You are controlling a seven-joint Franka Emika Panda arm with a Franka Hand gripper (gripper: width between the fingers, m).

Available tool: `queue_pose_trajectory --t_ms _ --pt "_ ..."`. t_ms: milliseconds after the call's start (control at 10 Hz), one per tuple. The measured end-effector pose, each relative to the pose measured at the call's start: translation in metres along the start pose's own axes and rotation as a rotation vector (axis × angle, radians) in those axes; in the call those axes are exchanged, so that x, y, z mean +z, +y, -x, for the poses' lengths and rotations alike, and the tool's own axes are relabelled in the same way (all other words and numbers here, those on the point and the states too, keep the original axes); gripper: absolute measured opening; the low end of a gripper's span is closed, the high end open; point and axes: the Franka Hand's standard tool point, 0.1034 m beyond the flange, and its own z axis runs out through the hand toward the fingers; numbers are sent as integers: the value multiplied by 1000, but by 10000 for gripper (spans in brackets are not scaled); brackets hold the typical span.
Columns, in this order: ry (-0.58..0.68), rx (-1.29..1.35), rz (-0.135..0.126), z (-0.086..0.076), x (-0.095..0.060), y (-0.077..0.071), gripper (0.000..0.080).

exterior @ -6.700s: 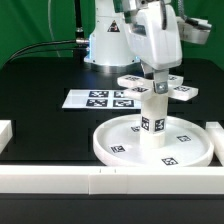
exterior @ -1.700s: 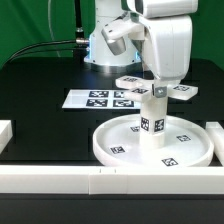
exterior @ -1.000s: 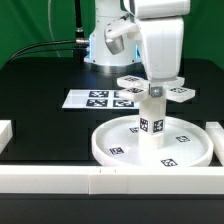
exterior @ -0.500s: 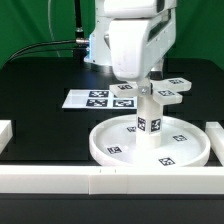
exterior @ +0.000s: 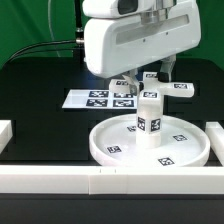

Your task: Assemble round table

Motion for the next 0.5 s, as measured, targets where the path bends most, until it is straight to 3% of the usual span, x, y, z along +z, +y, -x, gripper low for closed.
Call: queue_pose_trajectory --t_ms 300,500 --pt "16 300 -12 -2 0 -3 442" --pt "40 452 -1 -6 0 -3 442"
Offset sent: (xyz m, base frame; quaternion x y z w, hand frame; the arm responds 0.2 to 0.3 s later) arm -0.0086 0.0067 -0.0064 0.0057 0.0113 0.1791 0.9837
